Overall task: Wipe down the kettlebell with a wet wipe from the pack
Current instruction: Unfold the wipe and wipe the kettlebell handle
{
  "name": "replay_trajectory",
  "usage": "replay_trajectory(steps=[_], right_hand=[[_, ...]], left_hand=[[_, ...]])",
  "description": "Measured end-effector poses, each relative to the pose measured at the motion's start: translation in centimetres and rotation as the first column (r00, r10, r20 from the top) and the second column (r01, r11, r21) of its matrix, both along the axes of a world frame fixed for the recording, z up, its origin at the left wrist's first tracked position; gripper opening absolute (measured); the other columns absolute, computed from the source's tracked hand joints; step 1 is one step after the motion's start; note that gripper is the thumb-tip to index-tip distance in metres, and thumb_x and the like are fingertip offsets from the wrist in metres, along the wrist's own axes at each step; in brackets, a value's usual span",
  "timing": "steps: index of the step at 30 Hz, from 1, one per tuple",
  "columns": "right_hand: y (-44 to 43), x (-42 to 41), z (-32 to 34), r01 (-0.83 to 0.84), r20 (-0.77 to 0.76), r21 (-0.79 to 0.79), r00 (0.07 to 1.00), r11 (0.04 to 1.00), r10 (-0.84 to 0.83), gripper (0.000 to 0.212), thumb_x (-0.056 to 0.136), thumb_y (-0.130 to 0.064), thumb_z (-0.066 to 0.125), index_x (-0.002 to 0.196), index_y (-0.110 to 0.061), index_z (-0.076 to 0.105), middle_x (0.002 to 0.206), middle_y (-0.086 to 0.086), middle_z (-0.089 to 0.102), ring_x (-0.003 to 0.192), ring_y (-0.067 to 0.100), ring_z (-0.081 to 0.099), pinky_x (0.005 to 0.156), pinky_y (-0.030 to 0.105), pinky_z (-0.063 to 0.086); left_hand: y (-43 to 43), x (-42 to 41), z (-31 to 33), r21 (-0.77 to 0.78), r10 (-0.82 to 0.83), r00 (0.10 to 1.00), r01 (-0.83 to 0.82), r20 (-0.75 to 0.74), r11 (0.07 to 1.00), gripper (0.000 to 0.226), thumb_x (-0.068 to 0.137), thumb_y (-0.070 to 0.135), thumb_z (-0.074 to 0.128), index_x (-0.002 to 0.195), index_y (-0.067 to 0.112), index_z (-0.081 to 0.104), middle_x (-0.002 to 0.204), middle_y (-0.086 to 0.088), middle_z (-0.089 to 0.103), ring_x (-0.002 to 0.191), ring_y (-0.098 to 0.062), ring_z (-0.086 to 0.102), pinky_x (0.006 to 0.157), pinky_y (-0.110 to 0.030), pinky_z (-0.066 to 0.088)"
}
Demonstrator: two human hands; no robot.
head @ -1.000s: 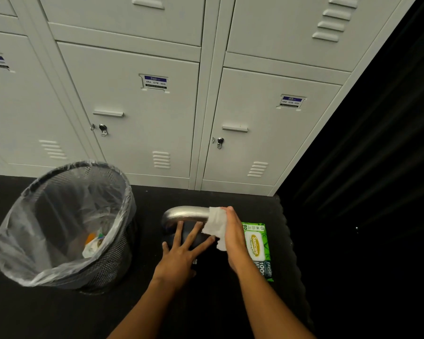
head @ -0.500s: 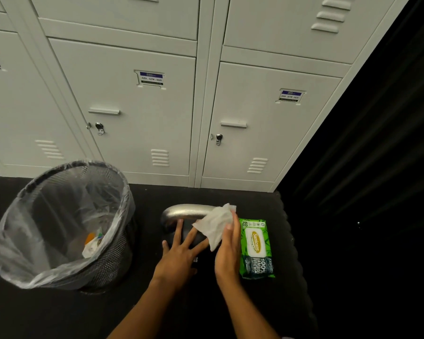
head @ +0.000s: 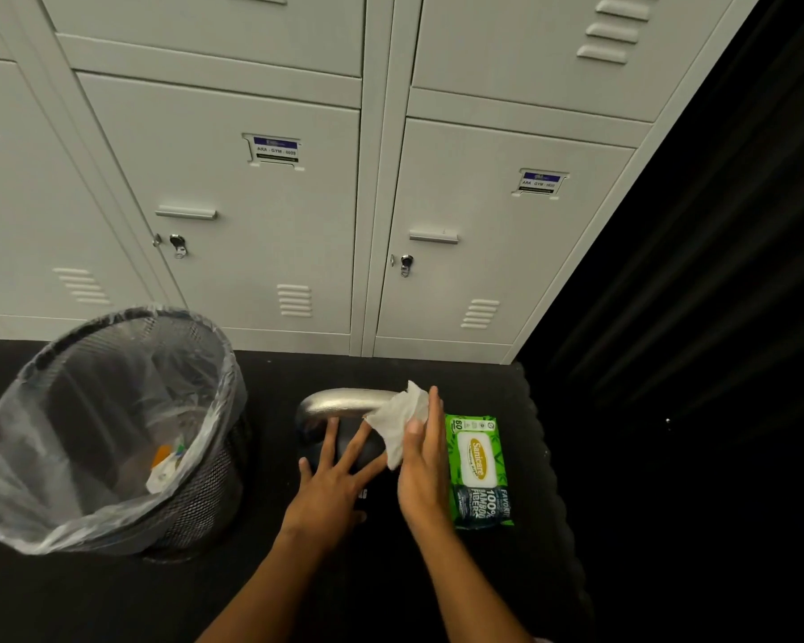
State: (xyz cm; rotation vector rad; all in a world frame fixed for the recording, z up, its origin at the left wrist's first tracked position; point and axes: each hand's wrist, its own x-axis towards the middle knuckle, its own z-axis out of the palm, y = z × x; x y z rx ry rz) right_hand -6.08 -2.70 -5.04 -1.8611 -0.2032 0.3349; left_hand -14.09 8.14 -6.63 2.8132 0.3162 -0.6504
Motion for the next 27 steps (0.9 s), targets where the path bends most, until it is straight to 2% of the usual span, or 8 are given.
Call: replay_trajectory(steps=[2, 5, 10, 14, 19, 21, 24, 27], right_hand=[[-0.9, -0.1, -0.5, -0.024, 0.053, -0.077, 0.998, 0.997, 0.028, 0.057, 0.102, -0.045, 0.036, 0.151, -0.055, 0.010, 0.165, -0.005, 0.018, 0.149, 0.017, 0.021, 0.118, 0.037, 0.029], [-2.0, 1.4, -0.9, 0.005, 0.092, -0.211, 0.996, 0.977, 0.014, 0.056, 0.101, -0.015, 0.051, 0.152, -0.033, 0.036, 0.149, 0.005, 0.049, 0.131, 0.023, 0.051, 0.097, 0.024, 0.043], [-1.9, 3.8, 0.4, -0.100, 0.089, -0.436, 0.984, 0.895, 0.154, 0.047, 0.088, -0.026, 0.073, 0.132, -0.020, 0.056, 0.119, 0.005, 0.068, 0.105, 0.023, 0.065, 0.078, 0.026, 0.049], [-0.2, 4.8, 2.2, -0.056, 0.148, -0.556, 0.975, 0.829, 0.165, 0.034, 0.085, -0.025, 0.074, 0.115, -0.016, 0.063, 0.110, 0.009, 0.070, 0.100, 0.028, 0.067, 0.078, 0.035, 0.055], [-1.3, 2.7, 1.2, -0.041, 0.326, -0.387, 0.928, 0.921, 0.178, 0.052, 0.090, -0.008, 0.068, 0.139, -0.016, 0.054, 0.135, 0.006, 0.061, 0.124, 0.022, 0.057, 0.103, 0.035, 0.050], [-2.3, 2.7, 0.3, -0.057, 0.324, -0.314, 0.932, 0.948, 0.163, 0.055, 0.093, -0.005, 0.064, 0.145, -0.015, 0.049, 0.141, 0.005, 0.057, 0.128, 0.019, 0.053, 0.106, 0.030, 0.045], [-3.3, 3.1, 0.0, -0.115, 0.206, -0.332, 0.960, 0.936, 0.191, 0.050, 0.096, -0.007, 0.058, 0.144, -0.019, 0.048, 0.133, 0.004, 0.062, 0.122, 0.020, 0.059, 0.099, 0.026, 0.048], [-2.8, 4.5, 2.0, -0.271, -0.042, -0.312, 0.961, 0.911, 0.272, 0.042, 0.096, -0.015, 0.060, 0.137, -0.021, 0.053, 0.124, 0.006, 0.066, 0.108, 0.018, 0.063, 0.087, 0.025, 0.050]], left_hand=[[0.0, 0.0, 0.1, -0.007, 0.004, 1.000, -0.004, -0.011, 1.000, 0.099, 0.094, 0.034, 0.064, 0.149, 0.052, -0.016, 0.149, 0.009, -0.047, 0.134, -0.037, -0.048, 0.115, -0.072, 0.010], [0.0, 0.2, 0.1, -0.018, 0.003, 1.000, -0.004, -0.026, 1.000, 0.097, 0.094, 0.032, 0.065, 0.152, 0.052, -0.009, 0.147, 0.012, -0.049, 0.134, -0.036, -0.048, 0.115, -0.072, 0.009], [-0.1, 0.2, 0.3, 0.000, -0.001, 1.000, 0.001, -0.029, 1.000, 0.102, 0.093, 0.034, 0.065, 0.148, 0.054, -0.018, 0.135, 0.018, -0.061, 0.134, -0.036, -0.049, 0.115, -0.073, 0.010], [0.0, 0.1, 0.5, 0.017, 0.001, 1.000, -0.001, -0.028, 1.000, 0.108, 0.093, 0.035, 0.065, 0.134, 0.058, -0.033, 0.129, 0.019, -0.065, 0.132, -0.037, -0.049, 0.115, -0.073, 0.012], [-0.1, -0.1, 0.4, 0.021, 0.012, 1.000, -0.012, -0.003, 1.000, 0.118, 0.093, 0.035, 0.065, 0.120, 0.064, -0.046, 0.129, 0.019, -0.066, 0.129, -0.035, -0.052, 0.114, -0.074, 0.011], [0.0, -0.1, 0.3, 0.014, 0.013, 1.000, -0.013, 0.003, 1.000, 0.119, 0.093, 0.035, 0.065, 0.120, 0.065, -0.047, 0.134, 0.018, -0.062, 0.131, -0.036, -0.051, 0.114, -0.075, 0.010], [0.1, -0.1, 0.2, 0.009, 0.014, 1.000, -0.014, 0.001, 1.000, 0.118, 0.093, 0.036, 0.066, 0.122, 0.064, -0.045, 0.138, 0.016, -0.060, 0.132, -0.037, -0.050, 0.113, -0.075, 0.010], [0.1, -0.1, -0.1, -0.004, 0.012, 1.000, -0.012, 0.017, 1.000, 0.116, 0.092, 0.035, 0.066, 0.130, 0.063, -0.040, 0.141, 0.016, -0.057, 0.132, -0.036, -0.050, 0.113, -0.075, 0.010]])
